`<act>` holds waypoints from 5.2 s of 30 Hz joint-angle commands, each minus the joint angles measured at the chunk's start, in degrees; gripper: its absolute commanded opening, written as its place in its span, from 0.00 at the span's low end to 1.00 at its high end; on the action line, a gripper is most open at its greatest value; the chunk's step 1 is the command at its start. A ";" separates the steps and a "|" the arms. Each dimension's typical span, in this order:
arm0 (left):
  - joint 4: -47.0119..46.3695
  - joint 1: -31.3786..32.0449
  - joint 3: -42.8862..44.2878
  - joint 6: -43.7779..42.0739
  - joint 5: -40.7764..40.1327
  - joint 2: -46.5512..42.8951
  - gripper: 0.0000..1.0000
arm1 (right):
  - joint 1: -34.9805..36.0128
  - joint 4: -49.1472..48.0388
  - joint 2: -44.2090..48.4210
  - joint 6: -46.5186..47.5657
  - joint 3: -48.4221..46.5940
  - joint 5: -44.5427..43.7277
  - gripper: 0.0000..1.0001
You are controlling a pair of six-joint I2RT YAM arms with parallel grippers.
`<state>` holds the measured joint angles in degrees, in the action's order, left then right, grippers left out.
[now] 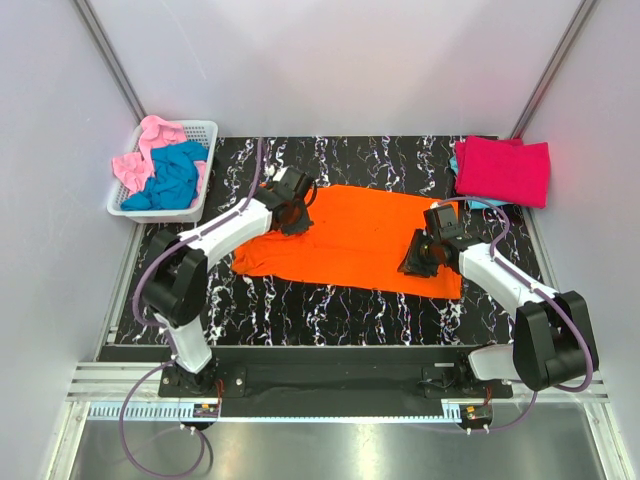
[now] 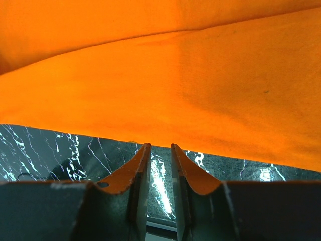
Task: Fold and stack the t-shirts
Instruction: Fold the tshirt
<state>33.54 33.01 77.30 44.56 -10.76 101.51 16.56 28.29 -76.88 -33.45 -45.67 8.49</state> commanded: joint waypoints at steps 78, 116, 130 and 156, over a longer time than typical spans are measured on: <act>18.49 0.12 -40.56 18.90 -10.59 -29.61 0.30 | 0.58 15.82 -9.09 -9.35 0.49 -4.62 0.22; -0.67 -27.56 16.30 -10.71 11.92 14.93 0.58 | 0.58 2.64 -7.93 0.58 -14.01 0.47 0.41; -0.76 -27.92 17.63 -14.15 28.25 19.34 0.58 | 0.50 2.38 -8.20 -0.74 -12.69 0.12 0.41; 1.97 -24.14 5.23 -14.84 28.08 3.71 0.00 | 0.49 2.29 -4.68 -2.76 -9.79 0.82 0.38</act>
<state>36.16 8.08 82.87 31.07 16.29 112.14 16.86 31.51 -83.94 -35.88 -55.77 8.32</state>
